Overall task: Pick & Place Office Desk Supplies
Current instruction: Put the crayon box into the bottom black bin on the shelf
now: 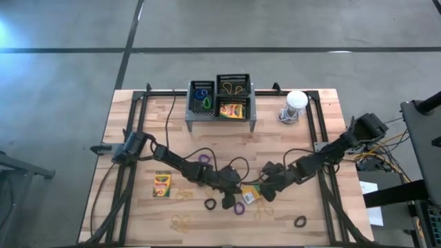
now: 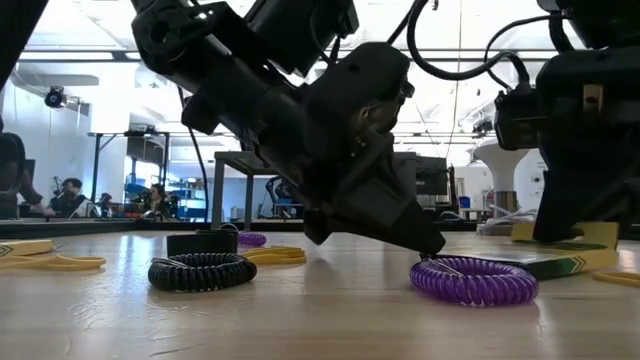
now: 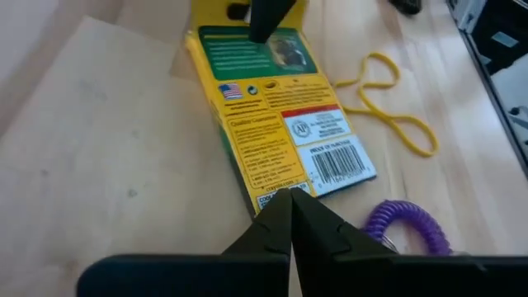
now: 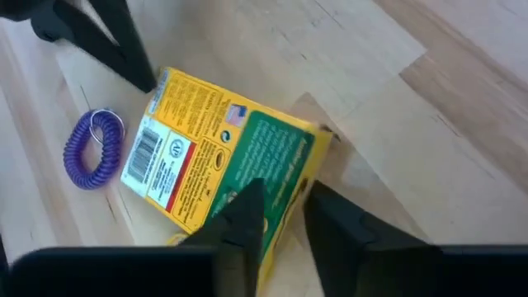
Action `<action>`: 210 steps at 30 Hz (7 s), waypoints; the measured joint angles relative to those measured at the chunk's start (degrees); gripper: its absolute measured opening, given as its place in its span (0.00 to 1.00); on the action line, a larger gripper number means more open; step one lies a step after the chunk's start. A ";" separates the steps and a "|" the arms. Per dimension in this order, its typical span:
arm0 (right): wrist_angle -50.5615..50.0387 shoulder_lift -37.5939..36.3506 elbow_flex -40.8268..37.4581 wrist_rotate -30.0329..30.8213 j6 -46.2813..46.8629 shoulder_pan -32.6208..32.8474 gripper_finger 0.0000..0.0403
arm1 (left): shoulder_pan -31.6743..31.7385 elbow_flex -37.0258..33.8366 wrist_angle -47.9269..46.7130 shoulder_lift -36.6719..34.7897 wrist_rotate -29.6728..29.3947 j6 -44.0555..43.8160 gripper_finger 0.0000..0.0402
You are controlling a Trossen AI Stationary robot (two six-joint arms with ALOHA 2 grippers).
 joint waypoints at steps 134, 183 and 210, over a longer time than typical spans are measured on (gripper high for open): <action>89.54 23.43 1.09 29.31 -1.58 -1.61 0.57 | -11.71 -17.64 12.66 -21.03 -62.84 83.60 0.11; 79.40 10.10 -10.04 20.27 -9.36 -3.54 0.09 | -14.52 -17.55 -1.53 -28.76 -42.51 36.46 0.64; -26.64 -8.67 42.51 -6.54 -29.96 -40.97 0.09 | -15.62 -17.66 -1.36 -27.47 -39.63 23.26 0.51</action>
